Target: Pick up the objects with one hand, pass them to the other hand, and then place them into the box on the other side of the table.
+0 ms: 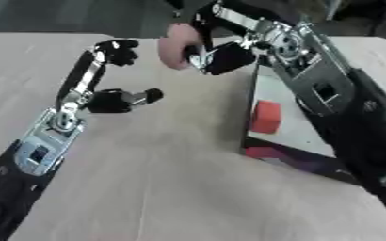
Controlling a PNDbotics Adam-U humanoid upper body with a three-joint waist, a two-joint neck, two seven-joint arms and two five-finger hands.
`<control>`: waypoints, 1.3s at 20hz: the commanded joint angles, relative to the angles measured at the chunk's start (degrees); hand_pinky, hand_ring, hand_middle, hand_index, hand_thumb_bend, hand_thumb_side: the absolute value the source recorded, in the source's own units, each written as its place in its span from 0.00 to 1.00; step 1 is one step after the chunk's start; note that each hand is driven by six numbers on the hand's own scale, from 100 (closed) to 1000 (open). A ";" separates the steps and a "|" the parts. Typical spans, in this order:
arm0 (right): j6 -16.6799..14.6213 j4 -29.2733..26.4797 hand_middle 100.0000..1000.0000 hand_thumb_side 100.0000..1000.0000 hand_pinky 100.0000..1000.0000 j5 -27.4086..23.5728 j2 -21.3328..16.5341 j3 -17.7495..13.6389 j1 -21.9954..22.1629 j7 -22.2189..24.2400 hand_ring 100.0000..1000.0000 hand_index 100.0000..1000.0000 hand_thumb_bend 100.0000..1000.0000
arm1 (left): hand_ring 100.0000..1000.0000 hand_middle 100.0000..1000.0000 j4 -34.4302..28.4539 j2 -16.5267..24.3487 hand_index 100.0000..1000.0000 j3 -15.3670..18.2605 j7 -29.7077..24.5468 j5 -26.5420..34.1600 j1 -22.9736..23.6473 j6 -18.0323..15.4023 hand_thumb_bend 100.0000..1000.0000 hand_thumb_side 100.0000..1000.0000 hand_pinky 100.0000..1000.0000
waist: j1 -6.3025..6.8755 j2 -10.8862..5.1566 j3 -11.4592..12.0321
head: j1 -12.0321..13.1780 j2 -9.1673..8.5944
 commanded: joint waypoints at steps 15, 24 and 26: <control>1.43 -3.66 0.29 0.11 0.90 -4.38 -16.40 -11.52 11.38 -3.13 0.77 0.60 0.00 | 0.62 0.58 -1.44 2.57 0.78 1.32 1.74 0.52 -0.11 0.53 0.73 0.43 0.70 | -0.52 -1.60 -0.19 | -3.15 -0.09; 0.28 1.78 0.35 0.11 0.90 -0.28 -18.04 -13.83 17.71 -5.45 0.79 0.66 0.00 | 0.62 0.58 -1.41 2.31 0.78 1.50 2.13 0.77 -0.06 0.88 0.72 0.44 0.70 | 0.07 -1.20 0.03 | -3.64 -0.09; 0.06 3.02 0.39 0.11 0.90 0.38 -17.98 -13.98 18.03 -5.79 0.80 0.69 0.00 | 0.62 0.58 -1.46 2.30 0.78 1.53 2.13 0.76 -0.07 0.92 0.72 0.44 0.70 | 0.22 -1.14 0.01 | -3.88 -0.09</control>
